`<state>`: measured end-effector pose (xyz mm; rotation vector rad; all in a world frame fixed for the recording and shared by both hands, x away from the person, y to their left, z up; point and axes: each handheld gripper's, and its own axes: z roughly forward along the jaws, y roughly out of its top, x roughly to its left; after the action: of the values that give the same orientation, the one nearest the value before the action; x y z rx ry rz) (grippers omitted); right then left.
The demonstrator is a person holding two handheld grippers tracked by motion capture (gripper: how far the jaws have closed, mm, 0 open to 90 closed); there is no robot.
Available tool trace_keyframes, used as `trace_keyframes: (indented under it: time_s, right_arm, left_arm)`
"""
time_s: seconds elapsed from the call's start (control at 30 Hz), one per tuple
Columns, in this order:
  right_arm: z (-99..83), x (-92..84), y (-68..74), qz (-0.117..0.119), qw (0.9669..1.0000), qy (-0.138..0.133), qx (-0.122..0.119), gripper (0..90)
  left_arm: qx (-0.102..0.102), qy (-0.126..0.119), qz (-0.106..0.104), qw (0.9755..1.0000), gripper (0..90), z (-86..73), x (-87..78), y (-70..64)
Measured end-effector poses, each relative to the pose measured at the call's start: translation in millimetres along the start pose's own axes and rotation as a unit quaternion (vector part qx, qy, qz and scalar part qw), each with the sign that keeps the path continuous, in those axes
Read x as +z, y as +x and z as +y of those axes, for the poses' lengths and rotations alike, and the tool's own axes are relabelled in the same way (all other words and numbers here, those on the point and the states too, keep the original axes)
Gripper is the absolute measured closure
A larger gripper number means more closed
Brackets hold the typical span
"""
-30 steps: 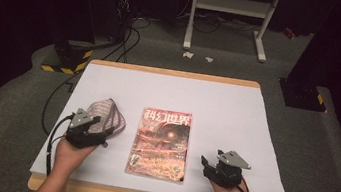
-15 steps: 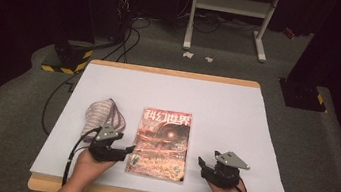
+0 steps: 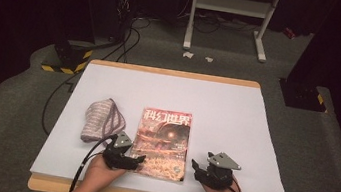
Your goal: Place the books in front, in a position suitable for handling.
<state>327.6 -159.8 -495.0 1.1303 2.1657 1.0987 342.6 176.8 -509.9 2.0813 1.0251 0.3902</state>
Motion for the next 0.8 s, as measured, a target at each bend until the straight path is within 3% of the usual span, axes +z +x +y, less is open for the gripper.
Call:
trace_keyframes:
  time_s: [0.27,0.8]
  right_arm:
    - [-0.1,1.1,4.9,0.013,0.9999,-0.002,-0.001,33.1]
    - [0.9,4.7,12.4,0.030,0.9995,0.013,0.001,33.8]
  left_arm:
    - [-0.009,0.003,-0.008,0.9999,21.9,0.1,1.8,-2.8]
    - [-0.015,0.019,0.001,0.9997,20.8,1.9,0.2,-8.6]
